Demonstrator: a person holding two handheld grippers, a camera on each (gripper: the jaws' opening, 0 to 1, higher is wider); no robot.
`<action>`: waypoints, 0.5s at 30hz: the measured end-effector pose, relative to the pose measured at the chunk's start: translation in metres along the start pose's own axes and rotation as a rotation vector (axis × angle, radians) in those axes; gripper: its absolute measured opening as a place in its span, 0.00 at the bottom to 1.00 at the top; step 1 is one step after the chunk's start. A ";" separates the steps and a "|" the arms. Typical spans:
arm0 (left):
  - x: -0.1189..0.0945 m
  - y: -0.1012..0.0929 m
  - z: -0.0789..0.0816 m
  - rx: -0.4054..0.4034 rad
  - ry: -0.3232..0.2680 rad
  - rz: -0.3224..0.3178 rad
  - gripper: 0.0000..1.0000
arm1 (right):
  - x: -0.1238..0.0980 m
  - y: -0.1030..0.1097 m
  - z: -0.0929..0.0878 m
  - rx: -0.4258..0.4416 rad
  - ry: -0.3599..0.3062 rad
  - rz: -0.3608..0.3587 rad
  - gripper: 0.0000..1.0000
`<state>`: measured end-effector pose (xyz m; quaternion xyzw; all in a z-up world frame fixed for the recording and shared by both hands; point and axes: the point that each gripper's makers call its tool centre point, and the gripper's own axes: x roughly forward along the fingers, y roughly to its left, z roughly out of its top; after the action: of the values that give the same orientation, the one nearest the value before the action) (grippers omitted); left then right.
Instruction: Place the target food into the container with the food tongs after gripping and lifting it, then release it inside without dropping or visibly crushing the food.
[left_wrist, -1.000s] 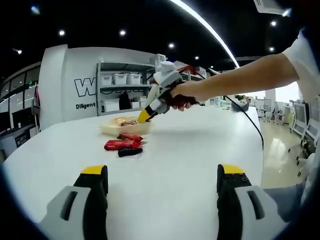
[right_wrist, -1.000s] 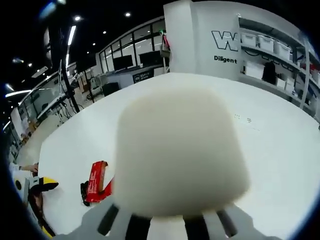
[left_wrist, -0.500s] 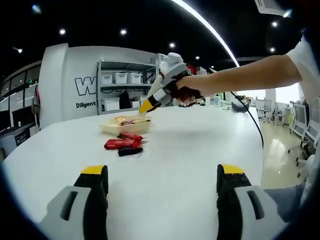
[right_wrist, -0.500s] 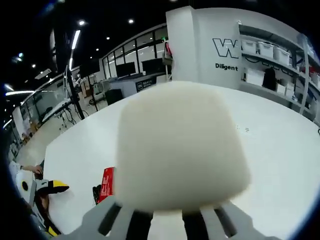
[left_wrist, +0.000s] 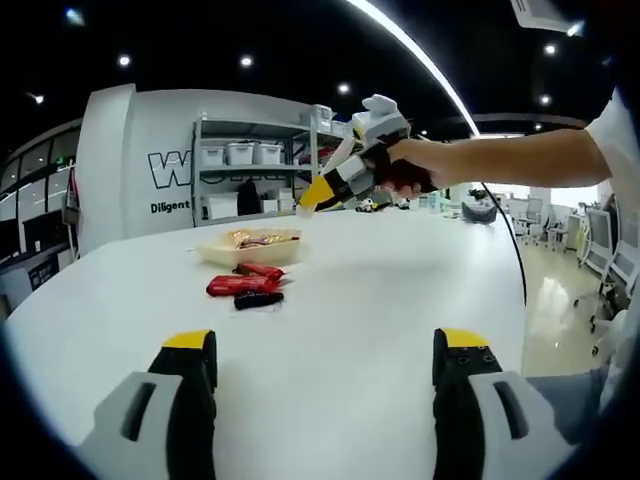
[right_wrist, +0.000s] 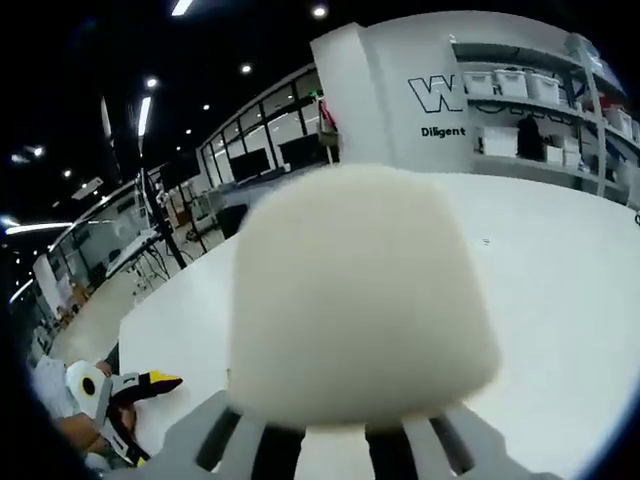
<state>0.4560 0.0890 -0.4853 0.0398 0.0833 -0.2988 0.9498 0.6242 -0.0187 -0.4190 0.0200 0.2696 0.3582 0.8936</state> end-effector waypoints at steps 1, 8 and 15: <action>0.000 0.000 0.000 -0.001 -0.001 -0.002 0.88 | -0.003 -0.001 -0.001 0.006 -0.002 -0.001 0.15; -0.001 0.000 0.000 -0.020 0.003 -0.005 0.88 | -0.028 0.006 -0.016 -0.032 -0.025 -0.007 0.16; 0.000 -0.001 -0.001 -0.021 0.011 -0.018 0.88 | -0.045 0.022 -0.034 -0.037 -0.044 0.011 0.16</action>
<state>0.4549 0.0885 -0.4866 0.0307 0.0919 -0.3063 0.9470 0.5666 -0.0376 -0.4221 0.0128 0.2430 0.3675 0.8976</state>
